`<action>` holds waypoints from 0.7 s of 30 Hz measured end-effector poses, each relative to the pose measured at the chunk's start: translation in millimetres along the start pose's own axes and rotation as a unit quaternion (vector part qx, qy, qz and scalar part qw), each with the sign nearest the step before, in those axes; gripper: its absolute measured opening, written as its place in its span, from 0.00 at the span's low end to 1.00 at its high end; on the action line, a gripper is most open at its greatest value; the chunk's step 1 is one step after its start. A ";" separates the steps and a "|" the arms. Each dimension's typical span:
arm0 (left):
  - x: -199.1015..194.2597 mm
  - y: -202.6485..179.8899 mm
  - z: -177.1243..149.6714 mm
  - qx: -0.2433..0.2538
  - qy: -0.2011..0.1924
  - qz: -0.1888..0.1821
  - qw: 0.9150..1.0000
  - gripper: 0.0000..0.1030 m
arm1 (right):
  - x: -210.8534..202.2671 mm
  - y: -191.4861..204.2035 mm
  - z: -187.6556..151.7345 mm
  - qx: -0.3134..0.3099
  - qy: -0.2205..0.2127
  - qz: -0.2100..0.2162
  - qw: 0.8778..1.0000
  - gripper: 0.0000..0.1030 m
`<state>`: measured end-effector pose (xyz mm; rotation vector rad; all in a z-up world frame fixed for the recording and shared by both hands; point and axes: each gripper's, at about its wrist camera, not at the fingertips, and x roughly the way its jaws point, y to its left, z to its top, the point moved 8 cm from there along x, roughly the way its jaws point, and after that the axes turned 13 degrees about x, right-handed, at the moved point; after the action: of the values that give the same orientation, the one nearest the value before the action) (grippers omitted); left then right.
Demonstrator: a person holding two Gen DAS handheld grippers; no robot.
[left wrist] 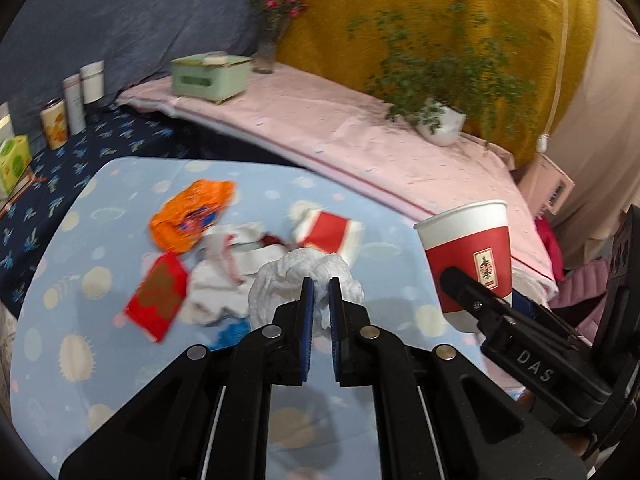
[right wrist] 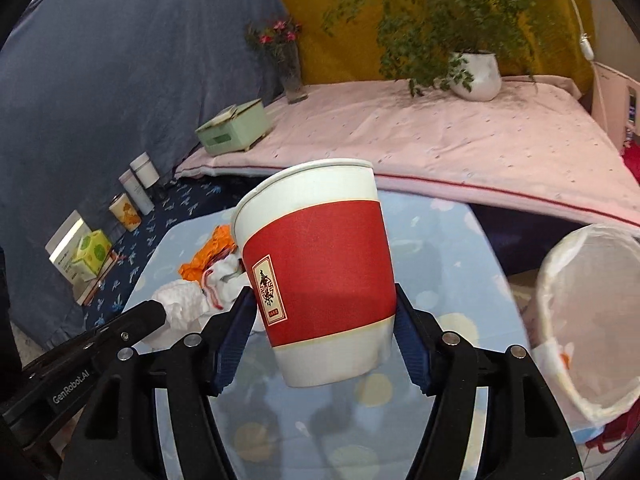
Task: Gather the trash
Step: 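Lift the paper cup with the right gripper and carry it over the bin, then drop the cup into the bin with the right gripper while the left gripper drops the tissue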
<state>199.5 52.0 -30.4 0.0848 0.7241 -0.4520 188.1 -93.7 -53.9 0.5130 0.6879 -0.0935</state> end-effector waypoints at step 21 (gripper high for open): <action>25.5 -225.2 39.4 0.116 -0.008 -0.147 0.982 0.07 | -106.6 -207.7 49.6 0.094 -0.092 -0.134 0.982 0.62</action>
<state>144.4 -169.2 0.3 0.1946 0.6674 -0.8191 83.1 -307.7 -42.0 0.5820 0.5667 -0.4560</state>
